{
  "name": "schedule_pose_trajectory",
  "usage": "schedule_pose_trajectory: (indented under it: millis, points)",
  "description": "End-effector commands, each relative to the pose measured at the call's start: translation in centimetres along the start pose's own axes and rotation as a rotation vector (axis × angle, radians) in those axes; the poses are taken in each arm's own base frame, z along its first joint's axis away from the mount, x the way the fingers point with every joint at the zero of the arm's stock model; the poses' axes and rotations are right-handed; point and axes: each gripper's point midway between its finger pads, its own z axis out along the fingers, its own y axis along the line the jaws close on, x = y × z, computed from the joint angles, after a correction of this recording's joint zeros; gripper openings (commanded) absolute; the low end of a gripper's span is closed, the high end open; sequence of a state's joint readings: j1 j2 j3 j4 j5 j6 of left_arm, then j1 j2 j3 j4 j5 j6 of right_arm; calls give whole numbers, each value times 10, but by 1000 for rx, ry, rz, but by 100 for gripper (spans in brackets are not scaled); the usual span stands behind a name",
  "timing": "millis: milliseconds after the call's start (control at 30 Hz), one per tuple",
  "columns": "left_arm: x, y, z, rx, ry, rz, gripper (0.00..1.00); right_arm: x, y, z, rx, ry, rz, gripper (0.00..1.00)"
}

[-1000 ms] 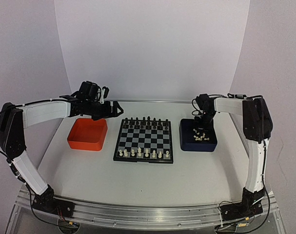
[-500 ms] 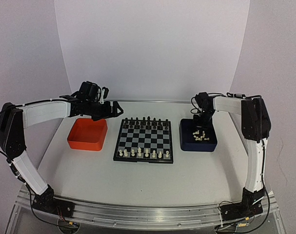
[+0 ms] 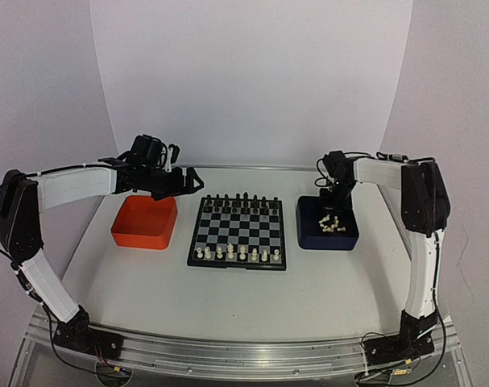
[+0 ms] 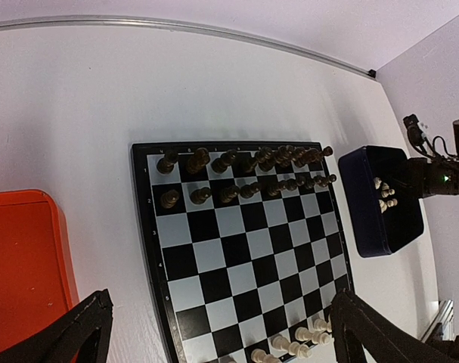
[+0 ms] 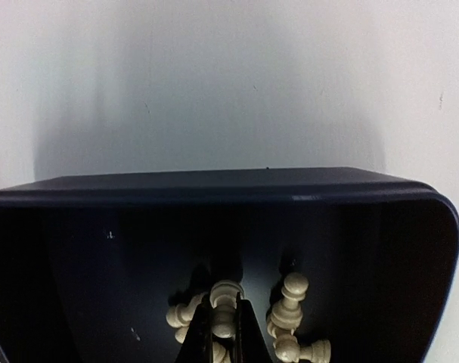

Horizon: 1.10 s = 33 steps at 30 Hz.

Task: Set up the chess pieces on the board
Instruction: Pick up the chess piece from the storage box.

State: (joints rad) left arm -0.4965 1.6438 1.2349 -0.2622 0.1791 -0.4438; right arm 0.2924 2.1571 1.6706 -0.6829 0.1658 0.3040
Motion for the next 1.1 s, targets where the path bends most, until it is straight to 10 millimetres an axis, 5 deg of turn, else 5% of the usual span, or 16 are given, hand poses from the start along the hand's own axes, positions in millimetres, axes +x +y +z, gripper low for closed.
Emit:
schedule_pose_trajectory:
  millis: [0, 133, 300, 533, 767, 1067]
  points:
    - [-14, -9, -18, 24, -67, 21, 100, -18, -5, -70, -28, -131, -14, 0]
    - [-14, -11, -20, 37, -72, 32, 100, -17, -5, -102, -65, -173, -12, 0]
    - [-17, -13, -24, 42, -84, 52, 100, -4, 18, -135, -221, -168, -4, 0]
    - [-13, -13, -28, 46, -88, 49, 100, 35, 98, -168, -315, -135, -230, 0]
    - [-7, -13, -28, 59, -77, 40, 100, 78, 170, -141, -352, -26, -363, 0]
    - [-1, -10, -32, 55, -72, 33, 100, 114, 200, -92, -309, 101, -424, 0]
